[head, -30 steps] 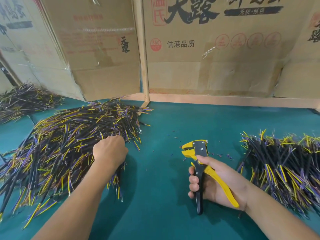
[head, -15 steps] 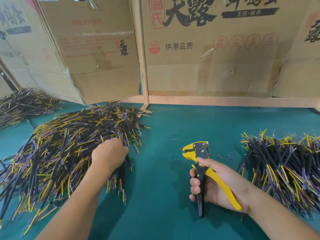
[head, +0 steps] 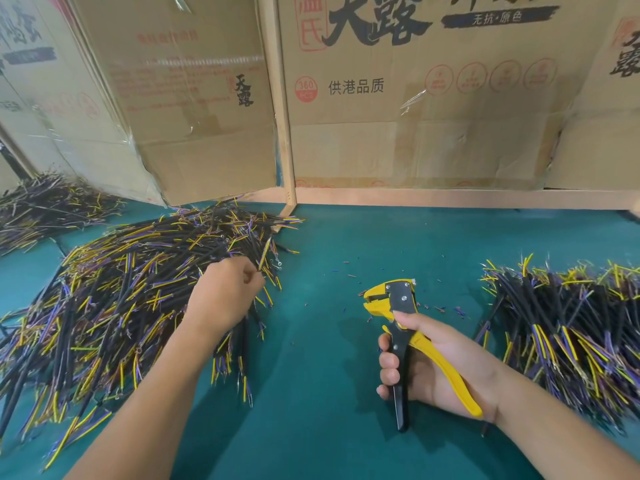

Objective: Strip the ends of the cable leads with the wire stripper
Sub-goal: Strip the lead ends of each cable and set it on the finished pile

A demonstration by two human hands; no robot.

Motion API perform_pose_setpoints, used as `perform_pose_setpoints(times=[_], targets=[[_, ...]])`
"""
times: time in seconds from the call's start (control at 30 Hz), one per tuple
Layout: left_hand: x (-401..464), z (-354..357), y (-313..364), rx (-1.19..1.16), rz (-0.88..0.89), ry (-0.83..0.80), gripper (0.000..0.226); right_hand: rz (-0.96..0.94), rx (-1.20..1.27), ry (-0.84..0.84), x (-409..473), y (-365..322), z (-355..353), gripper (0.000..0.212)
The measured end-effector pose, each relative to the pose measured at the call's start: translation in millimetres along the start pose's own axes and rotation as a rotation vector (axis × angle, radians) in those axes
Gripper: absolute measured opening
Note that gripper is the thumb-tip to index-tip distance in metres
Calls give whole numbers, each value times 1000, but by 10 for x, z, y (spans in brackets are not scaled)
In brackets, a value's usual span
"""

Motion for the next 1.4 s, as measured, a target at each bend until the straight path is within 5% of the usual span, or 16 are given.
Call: perform_pose_setpoints(times=[0.13,0.23,0.37,0.5,0.73,0.87,1.0,1.2,1.4], targets=[[-39,66,140,-699,-65,-93,19,6,1,6,-8,7,4,42],[-134,174,298,-984,-88,-241,16,6,7,7,-3,6,3,42],[-205,298,407,-991,-116,-311,9,4,6,-5,-5,-3,20,42],[-233,332,473,-676,-9,-226,14,6,5,-1,-3,-1,17,42],[-261,360,565,-884,-19,-260,34,2,2,10,-17,5,25,42],[-246,355,473,-596,-6,-186,9,-4,-7,4,-19,-3,34,42],[-239,281,491,-455,75,-141,40,5,-4,7,-8,2,10,43],[-309,355,614,-1144,-127,-292,17,8,5,-21,13,4,-8,43],[-336,272,733,-1457,-103,-381,14,9,9,-26,8,9,-12,44]])
Point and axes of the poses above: each hand's wrist, its own x-axis towards the middle knuckle, its own z-axis out of the palm, y = z × x, the point moved 6 cm from there along x, towards the middle knuckle
